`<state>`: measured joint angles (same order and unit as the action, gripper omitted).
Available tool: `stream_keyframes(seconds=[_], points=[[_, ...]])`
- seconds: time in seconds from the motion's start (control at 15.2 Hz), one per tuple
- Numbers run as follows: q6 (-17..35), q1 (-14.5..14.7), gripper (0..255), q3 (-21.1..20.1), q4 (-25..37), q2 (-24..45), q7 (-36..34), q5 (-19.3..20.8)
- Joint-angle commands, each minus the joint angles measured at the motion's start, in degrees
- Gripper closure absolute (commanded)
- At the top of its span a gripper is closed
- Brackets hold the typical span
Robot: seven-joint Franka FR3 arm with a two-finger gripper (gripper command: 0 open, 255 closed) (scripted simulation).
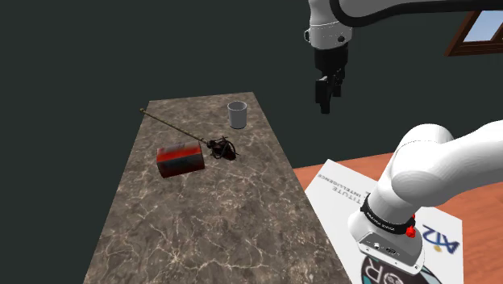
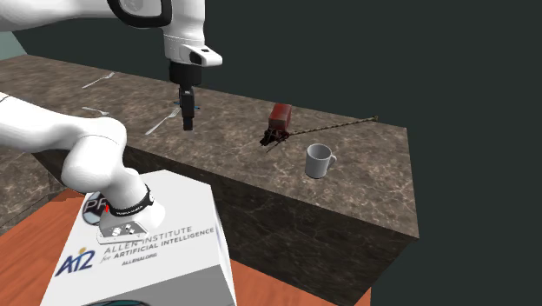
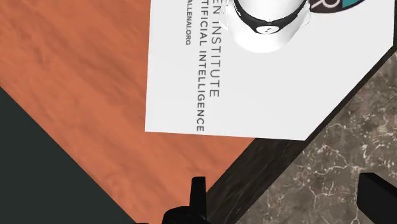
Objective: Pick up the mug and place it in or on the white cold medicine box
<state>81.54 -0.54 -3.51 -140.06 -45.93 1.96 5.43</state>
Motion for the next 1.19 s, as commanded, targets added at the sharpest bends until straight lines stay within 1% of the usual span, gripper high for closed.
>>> stream_keyframes(seconds=[0.0,0.26,0.59,0.86,1.12], points=[[0.0,0.0,0,0.0,0.0,0.0,0.0,0.0],[7.2,-0.5,0,0.2,1.5,7.8,-0.7,0.0],[15.1,-1.0,0,0.4,5.3,18.2,-1.4,0.1],[20.2,-1.4,0,0.4,9.6,26.7,-2.0,0.3],[24.2,-1.7,0,0.5,15.0,35.2,-2.4,0.4]])
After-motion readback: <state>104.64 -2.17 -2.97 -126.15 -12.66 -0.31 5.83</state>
